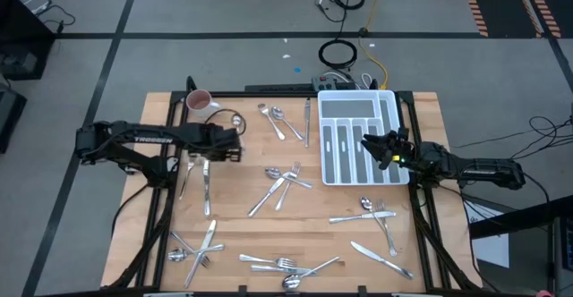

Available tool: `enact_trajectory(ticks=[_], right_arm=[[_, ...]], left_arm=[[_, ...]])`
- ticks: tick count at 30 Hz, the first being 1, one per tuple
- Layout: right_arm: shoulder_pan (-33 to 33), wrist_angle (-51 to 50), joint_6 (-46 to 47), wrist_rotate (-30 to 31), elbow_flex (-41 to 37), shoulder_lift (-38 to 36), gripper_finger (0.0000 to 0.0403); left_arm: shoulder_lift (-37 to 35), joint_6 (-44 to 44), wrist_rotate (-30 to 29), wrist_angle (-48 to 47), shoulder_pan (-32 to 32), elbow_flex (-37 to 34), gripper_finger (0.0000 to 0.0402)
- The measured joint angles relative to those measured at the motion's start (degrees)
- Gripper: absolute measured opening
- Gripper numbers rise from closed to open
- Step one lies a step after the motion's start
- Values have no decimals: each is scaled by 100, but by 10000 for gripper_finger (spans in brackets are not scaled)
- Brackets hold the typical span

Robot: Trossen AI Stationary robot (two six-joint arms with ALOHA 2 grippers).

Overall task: Sort silverware
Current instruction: Put the silver spoon into the silverware tray

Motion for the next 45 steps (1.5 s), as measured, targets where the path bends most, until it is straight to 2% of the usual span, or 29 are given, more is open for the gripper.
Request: enact_trajectory(ticks=[9, 15, 20, 25, 29, 41, 45], right_arm=[[0, -2, -2, -1, 0, 0, 215], [0, 0, -28, 0, 0, 0, 215], [0, 0, -94, 0, 0, 0, 215], [0, 2, -107, 0, 0, 0, 215], [0, 2, -108, 2, 0, 0, 215], [0, 4, -109, 4, 0, -1, 215], [0, 4, -109, 9, 0, -2, 215]], left_arm=[[-2, 235, 318, 5351, 79, 49, 2], [684, 65, 880, 7298, 309, 44, 2], [1674, -383, 1208, 8741, 325, 66, 2], [2674, -740, 1564, 9363, 325, 439, 2], [3246, -816, 1870, 9317, 325, 952, 2], [4302, -1121, 1888, 9252, 279, 1895, 2], [4541, -1116, 1847, 8960, 245, 2143, 2]])
